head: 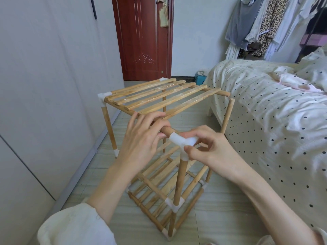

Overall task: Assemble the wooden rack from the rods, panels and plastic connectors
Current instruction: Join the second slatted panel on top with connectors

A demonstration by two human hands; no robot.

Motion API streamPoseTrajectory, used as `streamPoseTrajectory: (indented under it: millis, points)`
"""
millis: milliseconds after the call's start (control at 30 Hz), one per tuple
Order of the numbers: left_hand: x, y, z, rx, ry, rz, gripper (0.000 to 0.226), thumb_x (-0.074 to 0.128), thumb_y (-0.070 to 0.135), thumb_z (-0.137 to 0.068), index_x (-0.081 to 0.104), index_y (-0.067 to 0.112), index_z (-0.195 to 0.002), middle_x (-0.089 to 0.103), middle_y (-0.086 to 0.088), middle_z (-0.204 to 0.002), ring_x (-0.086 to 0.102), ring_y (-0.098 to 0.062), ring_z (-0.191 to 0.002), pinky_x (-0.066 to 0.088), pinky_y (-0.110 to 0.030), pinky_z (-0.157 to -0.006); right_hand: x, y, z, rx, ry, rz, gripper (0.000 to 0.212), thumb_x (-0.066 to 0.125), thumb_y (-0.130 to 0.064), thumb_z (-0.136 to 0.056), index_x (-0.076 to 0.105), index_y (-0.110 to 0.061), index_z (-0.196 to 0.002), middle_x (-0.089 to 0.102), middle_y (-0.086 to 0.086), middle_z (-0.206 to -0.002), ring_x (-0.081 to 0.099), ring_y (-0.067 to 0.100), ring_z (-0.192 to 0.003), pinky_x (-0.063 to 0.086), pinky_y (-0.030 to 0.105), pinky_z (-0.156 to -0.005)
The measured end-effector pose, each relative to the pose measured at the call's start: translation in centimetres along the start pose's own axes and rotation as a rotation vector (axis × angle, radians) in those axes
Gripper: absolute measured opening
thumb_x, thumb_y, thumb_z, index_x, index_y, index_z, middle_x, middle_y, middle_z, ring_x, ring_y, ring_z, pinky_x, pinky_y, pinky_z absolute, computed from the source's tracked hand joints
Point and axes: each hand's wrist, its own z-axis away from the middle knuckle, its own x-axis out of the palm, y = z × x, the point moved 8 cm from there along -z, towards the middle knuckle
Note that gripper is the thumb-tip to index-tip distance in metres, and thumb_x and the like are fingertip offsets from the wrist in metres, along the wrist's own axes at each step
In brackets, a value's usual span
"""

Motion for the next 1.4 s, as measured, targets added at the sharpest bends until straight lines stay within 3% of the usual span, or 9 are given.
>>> streamPoseTrajectory:
  millis: [400, 567, 667, 767, 900, 967, 1133, 1267, 1400]
  points:
    - [-0.3, 0.0, -0.2, 0.021, -0.001, 0.035, 0.026, 0.047, 0.029, -0.087, 0.066, 0.018, -0.101, 0.058, -0.001, -0.12, 0.05, -0.016, -0.111, 0.022, -0.047, -0.108, 0.2, 0.5, 0.6, -0.014, -0.002, -0.018, 0.029, 0.068, -0.013, -0.084, 0.068, -0.036, -0.101, 0.053, 0.0, -0.104, 0.061, 0.02, -0.088, 0.055, 0.04, -0.08]
    - [-0.1, 0.3, -0.2, 0.052, -0.032, 0.047, 0.028, 0.048, 0.029, -0.085, 0.069, 0.017, -0.099, 0.06, -0.003, -0.118, 0.052, -0.019, -0.11, 0.022, -0.052, -0.11, 0.5, 0.4, 0.7, -0.018, -0.045, -0.011, 0.028, 0.061, -0.011, -0.088, 0.064, -0.032, -0.106, 0.051, 0.004, -0.107, 0.059, 0.011, -0.079, 0.052, 0.021, -0.071]
    - [0.1, 0.4, -0.2, 0.046, -0.055, 0.095, 0.028, 0.051, 0.028, -0.083, 0.07, 0.015, -0.099, 0.06, -0.004, -0.117, 0.05, -0.018, -0.111, 0.026, -0.052, -0.109, 0.6, 0.7, 0.5, -0.01, -0.046, 0.012, 0.026, 0.06, -0.013, -0.089, 0.063, -0.031, -0.108, 0.051, 0.004, -0.108, 0.058, 0.012, -0.081, 0.051, 0.02, -0.071]
    - [-0.1, 0.2, -0.5, 0.032, -0.052, 0.121, 0.031, 0.057, 0.028, -0.081, 0.067, 0.015, -0.108, 0.058, -0.003, -0.118, 0.049, -0.016, -0.113, 0.033, -0.05, -0.105, 0.5, 0.8, 0.4, -0.016, -0.02, 0.069, 0.02, 0.06, -0.031, -0.086, 0.061, -0.038, -0.105, 0.052, -0.002, -0.108, 0.057, 0.011, -0.091, 0.05, 0.025, -0.08]
    - [-0.3, -1.3, -1.1, -0.065, -0.104, 0.066, 0.059, 0.072, 0.026, -0.076, 0.05, 0.016, -0.13, 0.048, 0.0, -0.131, 0.04, -0.019, -0.124, 0.03, -0.037, -0.107, 0.3, 0.3, -0.4, -0.002, 0.1, 0.075, 0.026, 0.043, -0.057, -0.086, 0.06, -0.04, -0.097, 0.055, -0.014, -0.107, 0.051, -0.005, -0.099, 0.039, 0.013, -0.084]
    - [-0.2, -2.5, -1.3, -0.127, -0.121, 0.071, 0.057, 0.069, 0.032, -0.076, 0.051, 0.013, -0.126, 0.048, -0.002, -0.132, 0.039, -0.02, -0.124, 0.027, -0.033, -0.106, 0.1, -0.1, -1.3, -0.008, 0.216, 0.003, 0.036, 0.033, -0.056, -0.09, 0.062, -0.035, -0.092, 0.059, -0.013, -0.103, 0.053, -0.007, -0.095, 0.037, 0.009, -0.083]
    - [1.3, -3.4, -1.3, 0.009, -0.21, -0.022, 0.039, 0.054, 0.04, -0.081, 0.064, 0.01, -0.104, 0.053, -0.006, -0.126, 0.041, -0.023, -0.122, 0.033, -0.057, -0.104, 0.0, 0.3, -3.1, 0.022, 0.435, -0.227, 0.055, 0.018, -0.036, -0.102, 0.066, -0.024, -0.079, 0.065, -0.005, -0.08, 0.057, 0.0, -0.076, 0.041, 0.009, -0.07]
    - [1.3, -3.6, -1.6, 0.044, -0.255, 0.156, 0.059, 0.044, 0.063, -0.079, 0.058, 0.023, -0.119, 0.051, 0.014, -0.126, 0.028, -0.008, -0.132, 0.021, -0.041, -0.112, 0.4, 1.0, -3.8, 0.082, 0.499, -0.375, 0.061, 0.018, -0.037, -0.102, 0.067, -0.017, -0.07, 0.063, -0.005, -0.062, 0.057, 0.006, -0.064, 0.044, 0.014, -0.063]
    - [1.6, -4.4, -2.0, -0.053, -0.32, 0.344, 0.054, 0.043, 0.078, -0.07, 0.06, 0.035, -0.097, 0.05, 0.028, -0.109, 0.025, 0.004, -0.132, 0.015, -0.034, -0.114, 0.4, 1.3, -3.7, 0.095, 0.539, -0.425, 0.062, 0.021, -0.034, -0.103, 0.065, -0.013, -0.063, 0.058, -0.004, -0.05, 0.054, 0.009, -0.057, 0.043, 0.015, -0.057]
